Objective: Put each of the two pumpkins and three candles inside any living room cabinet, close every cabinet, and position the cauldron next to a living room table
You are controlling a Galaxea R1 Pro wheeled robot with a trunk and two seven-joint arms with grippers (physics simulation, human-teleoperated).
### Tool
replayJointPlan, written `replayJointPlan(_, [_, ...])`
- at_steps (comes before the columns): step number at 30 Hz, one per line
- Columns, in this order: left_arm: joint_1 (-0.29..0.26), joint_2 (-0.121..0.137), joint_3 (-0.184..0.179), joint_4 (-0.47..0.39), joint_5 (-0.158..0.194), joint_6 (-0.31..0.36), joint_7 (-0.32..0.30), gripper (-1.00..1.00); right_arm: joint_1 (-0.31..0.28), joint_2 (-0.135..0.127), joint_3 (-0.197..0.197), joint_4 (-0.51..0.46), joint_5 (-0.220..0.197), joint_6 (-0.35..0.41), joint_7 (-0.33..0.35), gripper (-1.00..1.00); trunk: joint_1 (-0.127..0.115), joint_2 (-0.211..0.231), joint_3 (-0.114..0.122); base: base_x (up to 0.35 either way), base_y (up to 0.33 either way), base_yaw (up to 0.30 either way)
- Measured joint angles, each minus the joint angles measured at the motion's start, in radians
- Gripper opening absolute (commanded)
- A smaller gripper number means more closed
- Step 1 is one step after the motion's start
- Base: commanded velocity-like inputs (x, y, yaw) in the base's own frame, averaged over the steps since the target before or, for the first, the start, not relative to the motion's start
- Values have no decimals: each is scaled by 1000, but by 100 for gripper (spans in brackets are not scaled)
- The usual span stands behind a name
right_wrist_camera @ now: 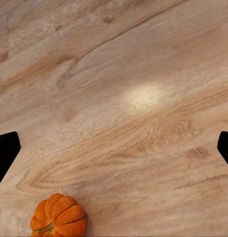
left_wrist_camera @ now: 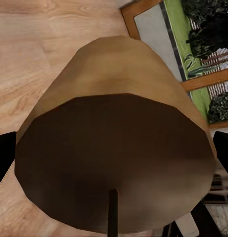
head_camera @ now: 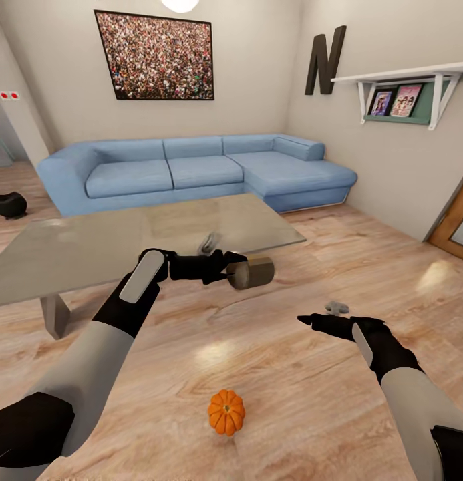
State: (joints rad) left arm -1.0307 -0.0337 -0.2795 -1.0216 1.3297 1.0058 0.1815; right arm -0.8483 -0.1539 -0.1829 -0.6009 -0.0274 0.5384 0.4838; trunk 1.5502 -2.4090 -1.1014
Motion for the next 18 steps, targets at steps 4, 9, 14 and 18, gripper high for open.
replayJointPlan(4, [0,0,0,0,0,0,1,-100,0,0,0,0,0,0,0,100,0,0,0,0,0,195])
replayJointPlan(9, [0,0,0,0,0,0,1,-100,0,0,0,2,0,0,0,100,0,0,0,0,0,189])
replayJointPlan(14, [0,0,0,0,0,0,1,-100,0,1,0,3,0,0,-1,100,0,0,0,0,0,183])
replayJointPlan(18, [0,0,0,0,0,-1,1,-100,0,1,0,2,0,-1,-1,100,0,0,0,0,0,181])
